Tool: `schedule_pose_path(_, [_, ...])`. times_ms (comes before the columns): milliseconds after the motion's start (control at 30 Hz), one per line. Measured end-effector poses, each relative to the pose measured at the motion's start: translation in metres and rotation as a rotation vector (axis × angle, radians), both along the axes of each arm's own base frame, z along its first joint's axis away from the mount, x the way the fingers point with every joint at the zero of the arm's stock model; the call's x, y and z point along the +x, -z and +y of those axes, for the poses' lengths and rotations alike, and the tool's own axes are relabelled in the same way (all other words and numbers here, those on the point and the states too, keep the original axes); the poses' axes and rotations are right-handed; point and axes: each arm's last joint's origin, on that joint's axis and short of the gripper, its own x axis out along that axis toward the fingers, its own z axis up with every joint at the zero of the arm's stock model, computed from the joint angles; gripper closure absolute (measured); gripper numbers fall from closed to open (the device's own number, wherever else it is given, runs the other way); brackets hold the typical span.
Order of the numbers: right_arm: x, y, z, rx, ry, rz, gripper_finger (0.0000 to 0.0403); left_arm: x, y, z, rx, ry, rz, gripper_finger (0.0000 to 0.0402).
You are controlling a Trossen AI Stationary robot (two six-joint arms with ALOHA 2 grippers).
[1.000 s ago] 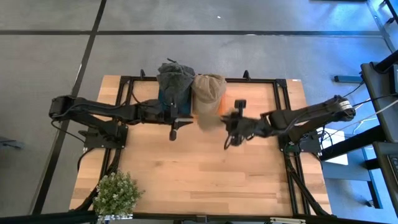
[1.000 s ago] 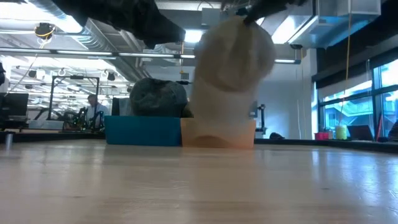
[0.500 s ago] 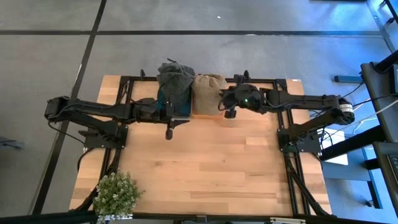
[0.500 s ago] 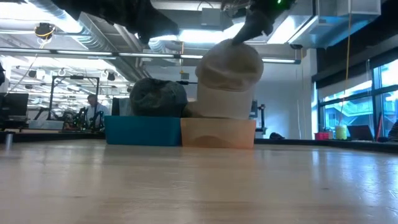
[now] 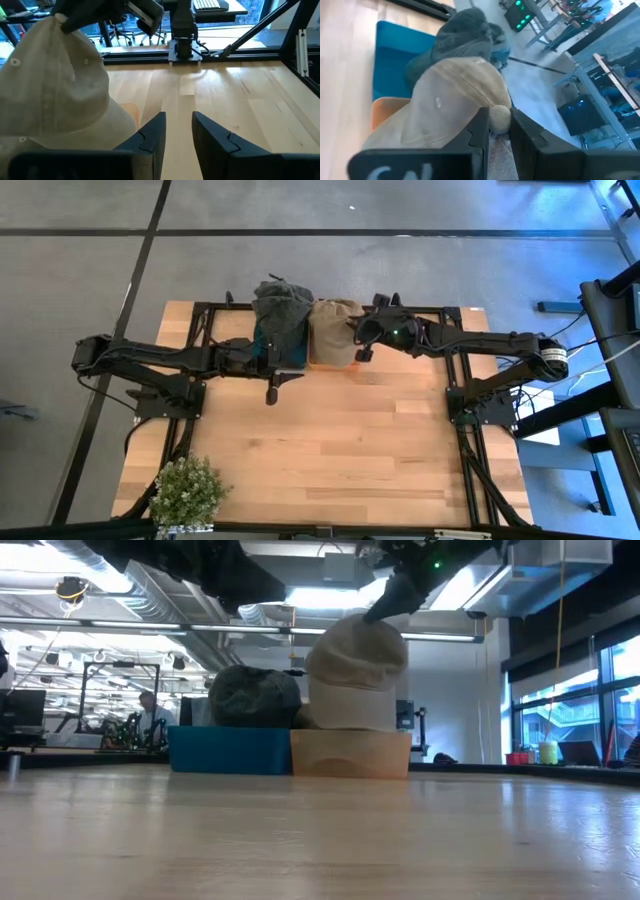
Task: Pick & Place hat
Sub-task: Put the brown cap into the orange bin
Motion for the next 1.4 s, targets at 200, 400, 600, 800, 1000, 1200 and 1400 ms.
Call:
schedule_pose_path(200, [0.006, 0.007, -0.005, 0.014, 0.019, 0.002, 0.0347, 0.000, 0.000, 0.000, -0.010, -0.003, 0.000, 0.0313])
schedule_pose_path(400, [0.021, 0.030, -0.009, 0.016, 0.025, 0.074, 0.0347, 0.000, 0.001, 0.000, -0.012, -0.003, 0.004, 0.0313])
schedule_pose_path(600, [0.028, 0.032, -0.015, -0.046, 0.063, 0.056, 0.0347, 0.000, 0.001, 0.000, -0.013, -0.003, 0.004, 0.0313])
schedule_pose_path(800, [0.029, 0.028, -0.016, -0.063, 0.067, 0.014, 0.0347, 0.000, 0.001, 0.000, -0.013, -0.003, 0.007, 0.0313])
schedule_pose_path(1000, [0.028, 0.028, -0.018, -0.095, 0.127, 0.037, 0.0347, 0.000, 0.001, 0.000, -0.015, -0.004, 0.007, 0.0313])
schedule_pose_path(1200, [0.026, 0.028, -0.019, -0.114, 0.173, 0.052, 0.0347, 0.000, 0.001, 0.000, -0.027, -0.007, 0.006, 0.0313])
schedule_pose_path(1400, [0.024, 0.029, -0.027, -0.111, 0.197, 0.054, 0.0347, 0.000, 0.001, 0.000, -0.028, -0.007, 0.006, 0.0313])
